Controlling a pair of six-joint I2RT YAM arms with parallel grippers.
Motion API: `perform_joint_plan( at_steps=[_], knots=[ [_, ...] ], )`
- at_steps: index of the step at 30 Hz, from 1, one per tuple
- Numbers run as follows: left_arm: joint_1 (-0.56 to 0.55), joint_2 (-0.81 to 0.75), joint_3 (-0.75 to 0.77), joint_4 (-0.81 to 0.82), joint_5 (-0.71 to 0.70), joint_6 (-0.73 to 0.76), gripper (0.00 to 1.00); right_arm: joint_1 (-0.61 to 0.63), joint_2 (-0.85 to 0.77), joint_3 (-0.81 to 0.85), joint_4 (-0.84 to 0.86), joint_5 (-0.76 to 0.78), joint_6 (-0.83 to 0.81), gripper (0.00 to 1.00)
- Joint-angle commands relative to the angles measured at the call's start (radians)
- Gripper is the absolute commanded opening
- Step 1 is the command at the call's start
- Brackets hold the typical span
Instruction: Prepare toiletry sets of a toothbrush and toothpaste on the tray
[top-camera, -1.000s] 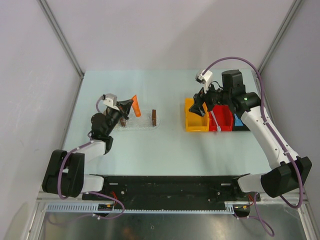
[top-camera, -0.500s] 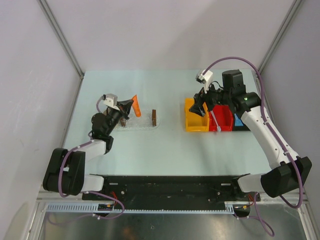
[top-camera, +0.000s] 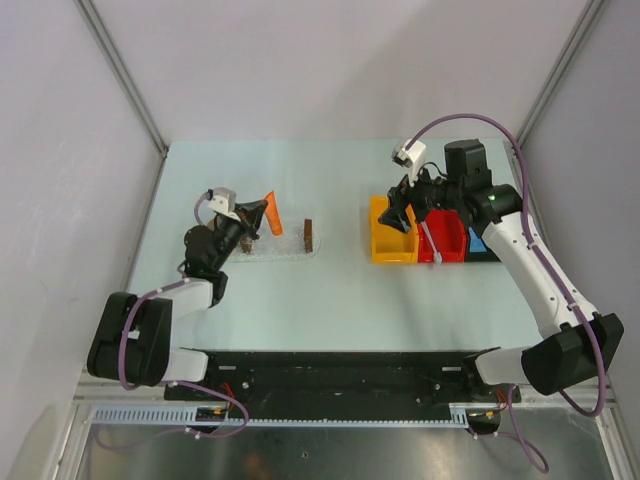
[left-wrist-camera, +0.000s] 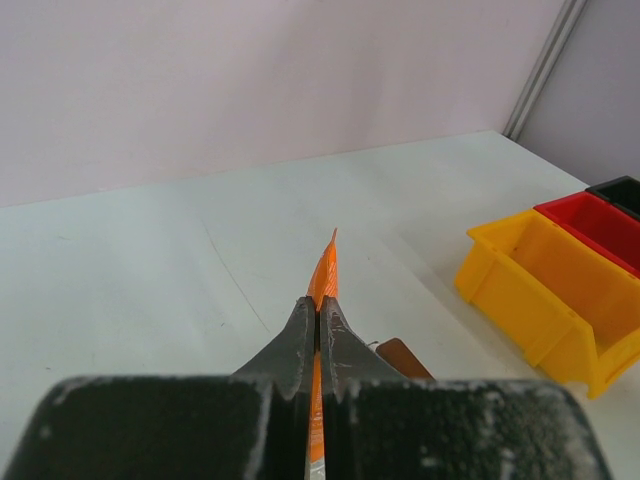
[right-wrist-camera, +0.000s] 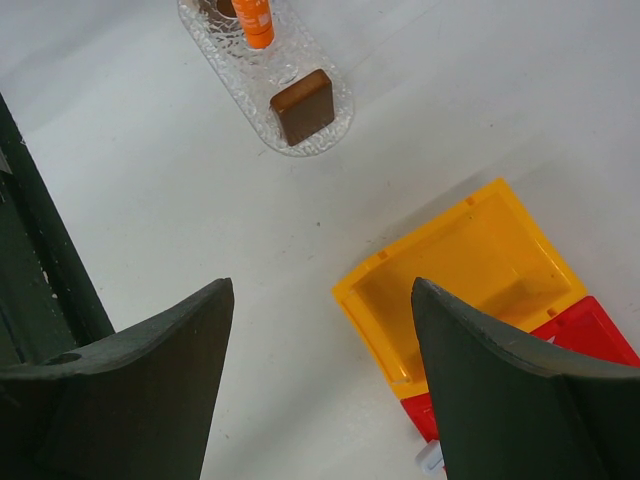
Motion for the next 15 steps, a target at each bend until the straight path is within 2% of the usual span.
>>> perform_joint_plan(
  at_steps=[1, 15],
  knots=[
    [0.007, 0.003, 0.003, 0.078, 0.005, 0.018, 0.00, -0.006, 0.002, -0.006, 0.033, -0.018, 0.005, 0.77],
    [0.007, 0.020, -0.012, 0.086, 0.014, 0.029, 0.00, -0.010, -0.001, -0.010, 0.033, -0.025, 0.005, 0.77]
  ],
)
